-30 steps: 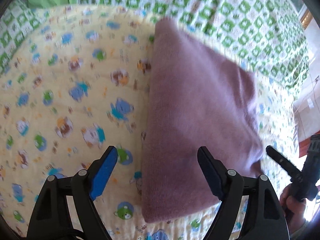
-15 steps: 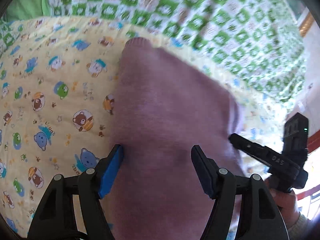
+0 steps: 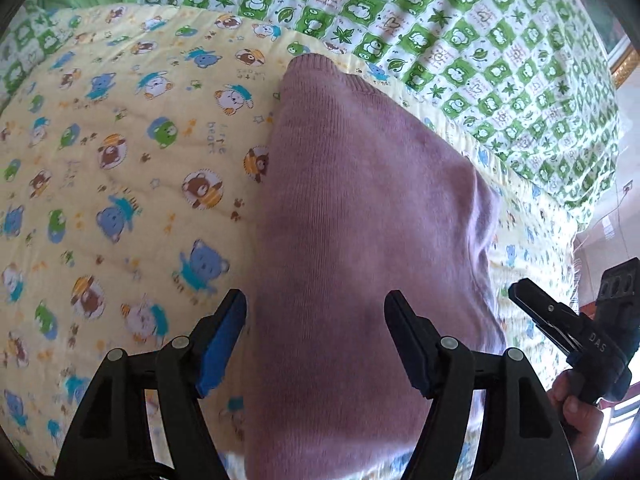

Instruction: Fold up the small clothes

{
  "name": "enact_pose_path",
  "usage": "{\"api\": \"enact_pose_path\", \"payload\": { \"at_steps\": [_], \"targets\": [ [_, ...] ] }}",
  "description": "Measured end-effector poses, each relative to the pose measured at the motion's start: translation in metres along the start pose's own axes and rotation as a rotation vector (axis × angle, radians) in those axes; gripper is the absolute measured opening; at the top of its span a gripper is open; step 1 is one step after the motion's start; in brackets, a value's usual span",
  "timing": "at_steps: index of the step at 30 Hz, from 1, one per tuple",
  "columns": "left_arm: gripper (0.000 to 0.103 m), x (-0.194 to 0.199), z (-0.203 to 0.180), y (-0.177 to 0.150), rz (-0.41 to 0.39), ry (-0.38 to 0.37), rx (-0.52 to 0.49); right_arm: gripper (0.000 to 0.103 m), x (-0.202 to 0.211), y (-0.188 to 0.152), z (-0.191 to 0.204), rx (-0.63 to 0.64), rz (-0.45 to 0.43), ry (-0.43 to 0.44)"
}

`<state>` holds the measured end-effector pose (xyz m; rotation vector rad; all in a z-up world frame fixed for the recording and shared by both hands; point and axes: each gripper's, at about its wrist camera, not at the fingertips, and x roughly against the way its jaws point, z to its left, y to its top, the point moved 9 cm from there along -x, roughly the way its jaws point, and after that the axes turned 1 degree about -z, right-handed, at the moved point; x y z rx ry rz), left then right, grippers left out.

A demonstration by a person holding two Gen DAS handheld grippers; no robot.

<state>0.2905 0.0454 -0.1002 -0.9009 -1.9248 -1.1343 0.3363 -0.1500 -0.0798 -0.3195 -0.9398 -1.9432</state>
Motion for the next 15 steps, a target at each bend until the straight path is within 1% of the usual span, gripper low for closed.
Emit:
{"api": "enact_pose_path", "payload": {
  "at_steps": [3,7,9,11,13,15],
  "targets": [
    [0.075,0.015,0.001,-0.022,-0.004,0.011,-0.006,0.032,0.019,-0.018,0.008,0.014,-0.007,0.000],
    [0.076,0.033,0.008,-0.054,-0.009,0.029,-0.018,0.032,0.037,-0.046,0.018,0.034,-0.013,-0.020],
    [0.077,0.038,0.008,-0.069,-0.009,0.041,-0.030,0.034,0.045,-0.062,0.022,0.041,-0.011,-0.027],
    [0.077,0.045,0.012,-0.086,-0.017,0.063,-0.045,0.044,0.050,-0.076,0.024,0.048,-0.011,-0.038],
    [0.078,0.052,0.016,-0.103,-0.036,0.087,-0.056,0.052,0.056,-0.092,0.027,0.057,-0.012,-0.045],
    [0.079,0.056,0.020,-0.116,-0.046,0.109,-0.066,0.055,0.060,-0.106,0.028,0.074,-0.016,-0.060]
  ]
}}
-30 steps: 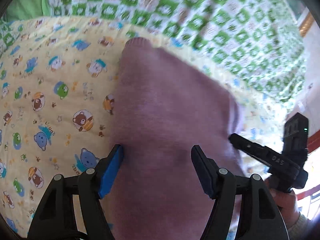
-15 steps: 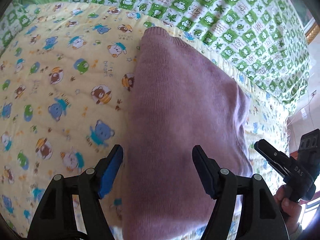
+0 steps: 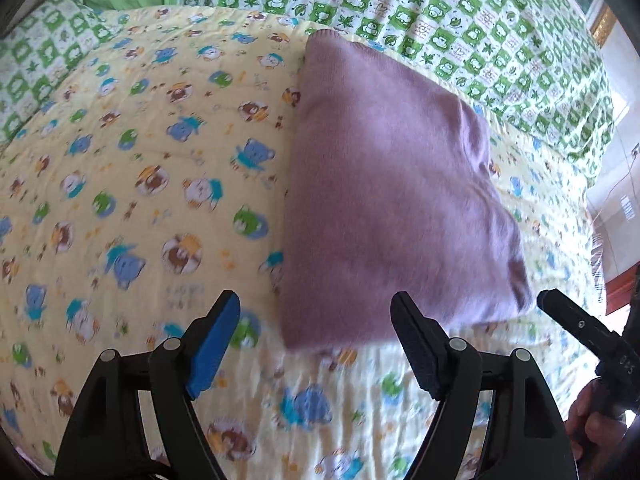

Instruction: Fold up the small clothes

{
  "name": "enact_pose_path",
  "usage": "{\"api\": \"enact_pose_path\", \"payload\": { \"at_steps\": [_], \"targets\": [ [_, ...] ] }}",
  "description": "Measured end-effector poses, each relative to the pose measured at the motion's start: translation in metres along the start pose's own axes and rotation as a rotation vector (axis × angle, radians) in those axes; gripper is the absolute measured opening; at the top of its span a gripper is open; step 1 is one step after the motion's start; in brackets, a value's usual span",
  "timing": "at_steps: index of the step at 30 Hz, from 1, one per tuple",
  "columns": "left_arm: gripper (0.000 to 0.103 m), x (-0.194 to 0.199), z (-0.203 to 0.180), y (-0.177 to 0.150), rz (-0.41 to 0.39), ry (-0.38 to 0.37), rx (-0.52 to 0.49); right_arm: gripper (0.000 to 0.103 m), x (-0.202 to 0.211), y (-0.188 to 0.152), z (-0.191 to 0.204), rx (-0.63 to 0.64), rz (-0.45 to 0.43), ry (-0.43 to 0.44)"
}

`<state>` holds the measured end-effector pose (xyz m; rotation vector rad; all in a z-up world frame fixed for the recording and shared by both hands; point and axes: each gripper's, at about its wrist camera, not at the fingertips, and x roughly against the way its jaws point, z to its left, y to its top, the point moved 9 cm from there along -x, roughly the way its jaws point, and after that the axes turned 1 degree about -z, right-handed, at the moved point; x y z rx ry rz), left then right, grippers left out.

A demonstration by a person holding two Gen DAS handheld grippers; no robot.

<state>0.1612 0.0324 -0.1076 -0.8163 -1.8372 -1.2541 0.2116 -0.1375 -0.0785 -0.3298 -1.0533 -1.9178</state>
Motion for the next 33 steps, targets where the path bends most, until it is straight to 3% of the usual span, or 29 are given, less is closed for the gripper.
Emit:
{"api": "enact_pose_path", "payload": {
  "at_steps": [8,17,24,33],
  "targets": [
    [0.079,0.021,0.013,-0.044,-0.055,0.095,-0.072,0.069,0.010,-0.054,-0.007,0.041,0.024,-0.070],
    [0.081,0.040,0.012,-0.059,-0.105,0.166,-0.179,0.079,0.020,-0.089,-0.006,0.094,0.024,-0.116],
    [0.081,0.042,0.005,-0.074,-0.103,0.179,-0.241,0.082,0.022,-0.095,0.009,0.172,0.011,-0.126],
    [0.083,0.076,0.000,-0.033,-0.199,0.183,-0.215,0.087,0.046,-0.065,0.032,0.233,-0.094,-0.129]
  ]
}}
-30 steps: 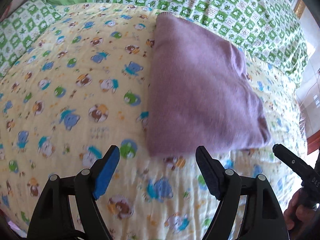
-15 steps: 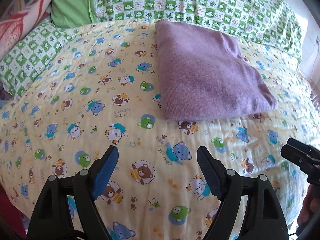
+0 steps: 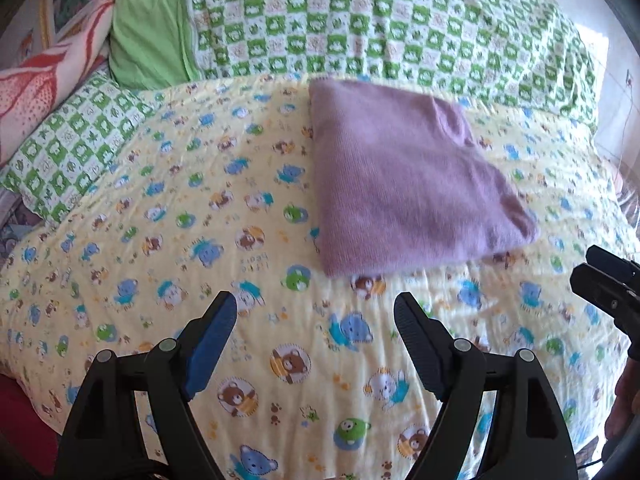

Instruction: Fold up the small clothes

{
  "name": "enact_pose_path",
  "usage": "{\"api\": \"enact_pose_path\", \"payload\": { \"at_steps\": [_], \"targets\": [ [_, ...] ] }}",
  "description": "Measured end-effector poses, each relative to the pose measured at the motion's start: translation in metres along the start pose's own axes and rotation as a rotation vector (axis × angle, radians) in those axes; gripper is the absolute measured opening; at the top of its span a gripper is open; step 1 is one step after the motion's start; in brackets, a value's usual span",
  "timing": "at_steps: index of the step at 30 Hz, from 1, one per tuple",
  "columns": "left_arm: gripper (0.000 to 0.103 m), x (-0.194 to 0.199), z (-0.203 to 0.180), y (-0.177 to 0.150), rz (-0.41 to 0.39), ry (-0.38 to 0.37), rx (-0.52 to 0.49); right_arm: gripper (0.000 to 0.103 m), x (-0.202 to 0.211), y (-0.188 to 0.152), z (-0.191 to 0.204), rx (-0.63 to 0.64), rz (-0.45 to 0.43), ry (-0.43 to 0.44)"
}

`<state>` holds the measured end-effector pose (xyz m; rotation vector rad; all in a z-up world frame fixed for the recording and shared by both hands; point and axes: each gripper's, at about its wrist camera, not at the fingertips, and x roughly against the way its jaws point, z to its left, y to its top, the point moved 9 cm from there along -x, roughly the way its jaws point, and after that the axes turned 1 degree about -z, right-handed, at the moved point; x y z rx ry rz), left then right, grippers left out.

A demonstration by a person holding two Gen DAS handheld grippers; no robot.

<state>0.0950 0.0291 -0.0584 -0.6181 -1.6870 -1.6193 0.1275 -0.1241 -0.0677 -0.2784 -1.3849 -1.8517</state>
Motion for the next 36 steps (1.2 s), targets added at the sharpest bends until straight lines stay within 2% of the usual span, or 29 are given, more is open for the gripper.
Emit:
{"api": "enact_pose_path", "payload": {
  "at_steps": [6,12,16,24,29,36],
  "targets": [
    [0.085,0.017,-0.001,0.024,-0.034,0.008,0.001,0.097,0.024,0.035,0.009,0.068,-0.098,-0.031],
    [0.091,0.023,-0.004,0.037,-0.078,0.028,0.001,0.102,0.037,0.051,0.012,0.098,-0.141,-0.031],
    [0.093,0.011,-0.009,0.026,-0.060,0.035,-0.005,0.102,0.020,0.038,0.006,0.111,-0.109,-0.047],
    [0.093,-0.027,-0.012,-0.003,-0.008,0.061,-0.009,0.102,-0.019,0.010,-0.015,0.027,-0.035,-0.067],
    [0.093,-0.042,-0.013,-0.012,0.021,0.097,-0.049,0.102,-0.034,0.006,-0.012,0.064,-0.038,-0.069],
    [0.093,-0.048,-0.017,-0.015,0.034,0.096,-0.053,0.102,-0.050,0.002,-0.003,0.099,-0.009,-0.068]
  ]
}}
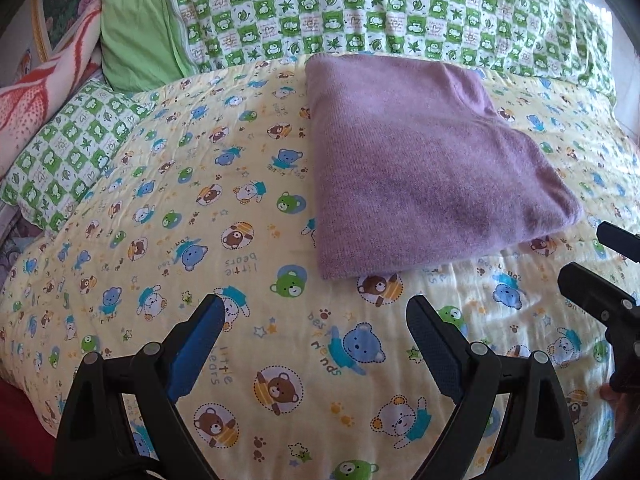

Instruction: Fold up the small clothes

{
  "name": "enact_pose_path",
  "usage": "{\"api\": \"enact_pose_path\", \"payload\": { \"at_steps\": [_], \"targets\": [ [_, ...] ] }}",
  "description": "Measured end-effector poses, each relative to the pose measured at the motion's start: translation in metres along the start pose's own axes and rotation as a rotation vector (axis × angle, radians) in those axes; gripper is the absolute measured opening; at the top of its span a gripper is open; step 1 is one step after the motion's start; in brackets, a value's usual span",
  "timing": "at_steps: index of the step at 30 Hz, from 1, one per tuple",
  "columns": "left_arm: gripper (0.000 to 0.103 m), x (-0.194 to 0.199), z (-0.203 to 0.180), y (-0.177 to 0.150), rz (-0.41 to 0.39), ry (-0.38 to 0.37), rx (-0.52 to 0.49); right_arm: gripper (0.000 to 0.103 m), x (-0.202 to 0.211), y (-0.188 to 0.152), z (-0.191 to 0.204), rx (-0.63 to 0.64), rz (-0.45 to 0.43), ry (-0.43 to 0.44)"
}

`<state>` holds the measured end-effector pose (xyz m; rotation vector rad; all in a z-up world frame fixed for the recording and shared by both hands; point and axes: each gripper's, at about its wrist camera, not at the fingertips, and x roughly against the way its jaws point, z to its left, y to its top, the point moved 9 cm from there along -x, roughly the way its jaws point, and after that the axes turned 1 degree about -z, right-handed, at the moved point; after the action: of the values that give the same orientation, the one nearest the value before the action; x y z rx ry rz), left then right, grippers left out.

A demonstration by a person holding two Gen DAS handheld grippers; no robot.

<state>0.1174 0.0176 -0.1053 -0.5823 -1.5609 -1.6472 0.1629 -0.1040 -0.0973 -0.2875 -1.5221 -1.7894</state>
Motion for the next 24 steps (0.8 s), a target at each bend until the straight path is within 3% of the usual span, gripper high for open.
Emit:
{"api": "enact_pose_path", "payload": {
  "at_steps": [24],
  "targets": [
    [0.093,0.015,-0.006,0.016,-0.048,-0.018,0.021,0.102,-0.002,0.012,0.009,0.025,-0.018,0.020]
  ]
}}
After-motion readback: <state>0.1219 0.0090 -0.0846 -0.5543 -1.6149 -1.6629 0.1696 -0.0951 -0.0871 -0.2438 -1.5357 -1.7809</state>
